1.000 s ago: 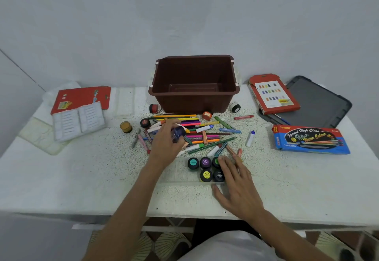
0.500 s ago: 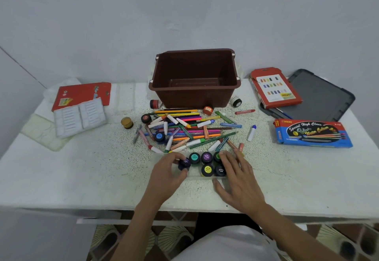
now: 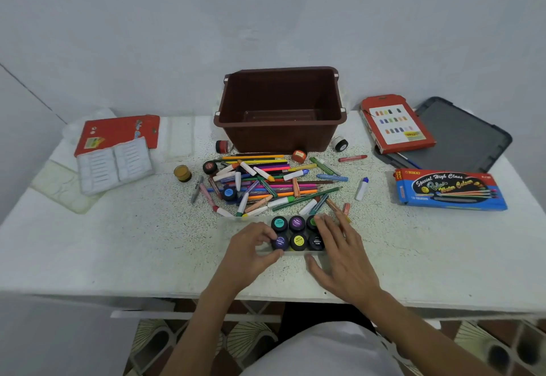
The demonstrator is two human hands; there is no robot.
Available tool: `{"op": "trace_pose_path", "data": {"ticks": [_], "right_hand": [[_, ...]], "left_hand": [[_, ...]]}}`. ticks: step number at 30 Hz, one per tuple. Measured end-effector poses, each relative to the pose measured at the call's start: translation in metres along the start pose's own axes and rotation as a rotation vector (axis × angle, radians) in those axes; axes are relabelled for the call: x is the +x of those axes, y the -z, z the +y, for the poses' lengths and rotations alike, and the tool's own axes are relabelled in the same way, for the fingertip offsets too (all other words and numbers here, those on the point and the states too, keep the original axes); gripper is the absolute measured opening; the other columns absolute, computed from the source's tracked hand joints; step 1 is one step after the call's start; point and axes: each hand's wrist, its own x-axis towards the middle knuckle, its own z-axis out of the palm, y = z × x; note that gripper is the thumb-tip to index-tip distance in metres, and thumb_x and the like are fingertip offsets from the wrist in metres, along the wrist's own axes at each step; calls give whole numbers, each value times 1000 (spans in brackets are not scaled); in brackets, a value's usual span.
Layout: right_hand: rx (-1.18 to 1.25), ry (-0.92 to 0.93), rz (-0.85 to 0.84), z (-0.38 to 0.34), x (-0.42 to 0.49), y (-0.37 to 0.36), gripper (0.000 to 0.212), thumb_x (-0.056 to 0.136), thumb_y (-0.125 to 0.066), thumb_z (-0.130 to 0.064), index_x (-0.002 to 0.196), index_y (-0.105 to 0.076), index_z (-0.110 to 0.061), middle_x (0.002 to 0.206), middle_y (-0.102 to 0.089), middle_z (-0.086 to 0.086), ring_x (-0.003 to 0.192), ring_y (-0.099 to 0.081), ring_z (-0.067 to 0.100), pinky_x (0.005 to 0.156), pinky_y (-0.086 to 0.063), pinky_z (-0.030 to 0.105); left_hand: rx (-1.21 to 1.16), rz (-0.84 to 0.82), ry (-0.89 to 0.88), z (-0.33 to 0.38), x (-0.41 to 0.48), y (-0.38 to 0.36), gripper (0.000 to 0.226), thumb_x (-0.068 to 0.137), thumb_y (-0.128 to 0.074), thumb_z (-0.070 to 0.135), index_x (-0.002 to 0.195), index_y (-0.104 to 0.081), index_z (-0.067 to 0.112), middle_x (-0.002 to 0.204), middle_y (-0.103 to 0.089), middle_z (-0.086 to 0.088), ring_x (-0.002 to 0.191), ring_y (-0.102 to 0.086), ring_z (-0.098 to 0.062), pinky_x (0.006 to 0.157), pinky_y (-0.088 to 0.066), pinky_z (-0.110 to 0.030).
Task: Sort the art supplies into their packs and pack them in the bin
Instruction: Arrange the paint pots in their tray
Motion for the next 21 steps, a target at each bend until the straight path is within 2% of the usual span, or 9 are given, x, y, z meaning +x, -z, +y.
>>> {"op": "trace_pose_path", "data": {"ticks": [7, 11, 14, 17, 21], "right_hand": [[3, -1, -3, 1, 0, -1, 77, 88, -53, -54, 150, -32, -13, 152, -40, 9, 148, -19, 27, 109, -37, 49], [13, -3, 2, 1, -1, -1, 76, 89, -52, -55, 150, -32, -14, 152, -39, 9, 148, -18, 27, 110, -36, 49], [24, 7, 1, 2, -1, -2, 76, 89, -52, -56, 150, -32, -14, 152, -39, 9, 148, -18, 27, 110, -37, 50], [56, 29, 8, 4, -2, -1, 77, 87, -54, -57, 149, -34, -15, 152, -39, 8, 148, -19, 26, 111, -36, 49], [141, 78, 82, 6, 6, 9, 69, 88, -55, -54, 143, -43, -13, 150, -40, 5, 145, -26, 24, 115, -28, 41]], "left_hand": [[23, 5, -46, -2, -1, 0, 27, 76, -81, 29, 95, -62, 27, 98, -65, 14, 93, -62, -1, 80, -45, -14], [126, 179, -164, -6, -2, 6, 21, 83, -68, 42, 95, -62, 25, 98, -60, 15, 96, -56, -5, 82, -47, -23], [311, 287, -266, -17, -1, 11, 36, 82, -66, 49, 106, -63, 22, 115, -57, 8, 111, -53, -10, 95, -41, -27], [499, 256, -313, -36, -5, 14, 62, 76, -68, 63, 119, -60, 19, 136, -51, 0, 126, -47, -19, 103, -36, -36], [574, 261, -341, -48, -7, 14, 79, 72, -67, 71, 127, -58, 16, 144, -47, -5, 134, -43, -24, 108, -34, -41]]}}
